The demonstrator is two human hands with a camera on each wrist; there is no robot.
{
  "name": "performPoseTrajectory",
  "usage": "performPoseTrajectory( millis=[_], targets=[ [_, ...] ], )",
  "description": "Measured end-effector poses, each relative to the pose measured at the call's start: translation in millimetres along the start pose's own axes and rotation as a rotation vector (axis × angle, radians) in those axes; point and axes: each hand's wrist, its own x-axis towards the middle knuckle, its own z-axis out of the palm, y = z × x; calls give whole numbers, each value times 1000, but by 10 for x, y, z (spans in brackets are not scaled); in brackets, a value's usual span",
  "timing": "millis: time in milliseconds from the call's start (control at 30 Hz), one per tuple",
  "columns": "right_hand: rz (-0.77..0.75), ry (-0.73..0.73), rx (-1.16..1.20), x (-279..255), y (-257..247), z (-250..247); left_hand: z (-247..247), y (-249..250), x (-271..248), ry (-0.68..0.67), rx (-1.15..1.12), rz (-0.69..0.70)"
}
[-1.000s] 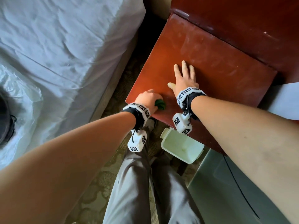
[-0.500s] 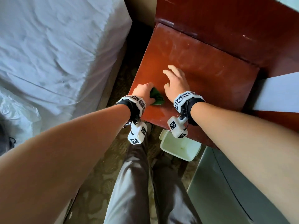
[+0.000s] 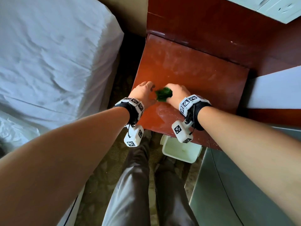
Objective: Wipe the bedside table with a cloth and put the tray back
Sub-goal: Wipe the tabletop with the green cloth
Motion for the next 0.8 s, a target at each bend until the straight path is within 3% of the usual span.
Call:
performPoseTrajectory(
  millis=[233,367,500,800],
  targets=[
    [121,346,111,77,368,67,178,-402,-149,-131,399,44],
    [163,337,54,77,447,226,356,-482,-262,-203,547,58],
    [114,338,-49,68,427,384,452,-506,-301,-237,662,52],
    [-49,336,-147,34,394,516,538,-433,-320,-177,760,55]
  ],
)
